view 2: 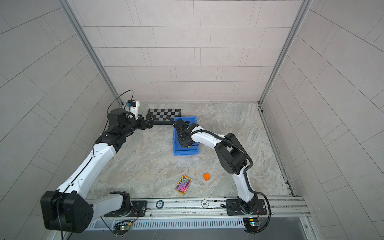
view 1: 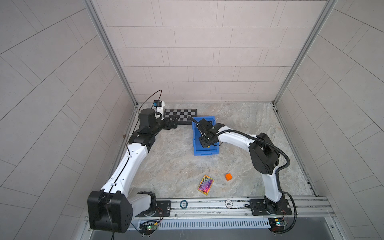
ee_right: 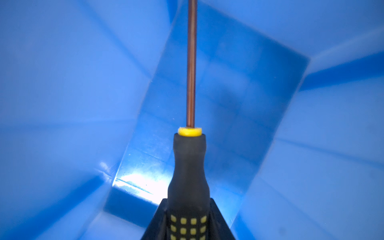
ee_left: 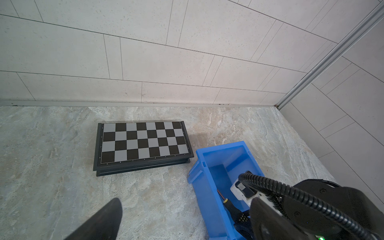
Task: Put the screwdriver in the bin
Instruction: Place the screwdriver into the bin.
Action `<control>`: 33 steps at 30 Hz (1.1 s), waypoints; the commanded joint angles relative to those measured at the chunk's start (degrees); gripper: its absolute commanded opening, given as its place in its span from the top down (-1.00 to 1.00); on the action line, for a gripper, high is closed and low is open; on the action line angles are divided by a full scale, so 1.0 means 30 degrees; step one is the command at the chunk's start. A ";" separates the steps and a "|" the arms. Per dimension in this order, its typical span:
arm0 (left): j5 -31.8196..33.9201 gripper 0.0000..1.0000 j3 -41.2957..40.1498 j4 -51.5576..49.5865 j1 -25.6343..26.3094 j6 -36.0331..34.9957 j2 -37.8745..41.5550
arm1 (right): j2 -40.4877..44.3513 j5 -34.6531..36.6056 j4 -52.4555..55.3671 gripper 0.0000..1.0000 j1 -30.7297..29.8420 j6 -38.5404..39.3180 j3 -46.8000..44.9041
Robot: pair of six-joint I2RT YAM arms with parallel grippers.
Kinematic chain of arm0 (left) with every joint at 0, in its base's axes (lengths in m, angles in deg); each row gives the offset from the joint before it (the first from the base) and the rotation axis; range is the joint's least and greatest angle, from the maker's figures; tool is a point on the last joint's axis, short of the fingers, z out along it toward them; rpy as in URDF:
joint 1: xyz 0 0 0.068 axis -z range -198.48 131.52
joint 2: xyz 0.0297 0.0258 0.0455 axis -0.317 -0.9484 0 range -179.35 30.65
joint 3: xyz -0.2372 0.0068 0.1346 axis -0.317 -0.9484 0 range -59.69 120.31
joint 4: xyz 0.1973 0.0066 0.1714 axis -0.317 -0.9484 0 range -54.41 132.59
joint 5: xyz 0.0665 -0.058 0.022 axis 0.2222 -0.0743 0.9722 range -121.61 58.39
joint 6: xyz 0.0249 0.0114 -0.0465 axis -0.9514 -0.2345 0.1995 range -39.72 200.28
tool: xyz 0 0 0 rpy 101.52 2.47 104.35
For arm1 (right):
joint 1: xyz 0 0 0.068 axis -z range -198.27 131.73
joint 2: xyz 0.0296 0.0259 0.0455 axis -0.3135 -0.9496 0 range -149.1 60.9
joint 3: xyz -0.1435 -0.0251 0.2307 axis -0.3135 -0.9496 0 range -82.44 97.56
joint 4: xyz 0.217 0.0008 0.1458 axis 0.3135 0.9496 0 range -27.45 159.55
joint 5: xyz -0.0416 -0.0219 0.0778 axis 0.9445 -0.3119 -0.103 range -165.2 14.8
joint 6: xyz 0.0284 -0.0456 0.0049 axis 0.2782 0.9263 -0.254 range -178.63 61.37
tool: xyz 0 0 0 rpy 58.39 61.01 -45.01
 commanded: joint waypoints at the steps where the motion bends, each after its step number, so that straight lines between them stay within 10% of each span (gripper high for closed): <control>1: 0.0135 -0.99 0.0414 0.0029 0.0087 -0.0226 0.0411 | -0.0459 0.0684 0.0571 0.49 -0.0259 -0.0334 0.0606; 33: 0.0195 -0.99 0.0466 -0.0081 0.0102 -0.0330 0.0562 | -0.1317 0.1238 0.1299 0.30 -0.0377 -0.0608 0.1301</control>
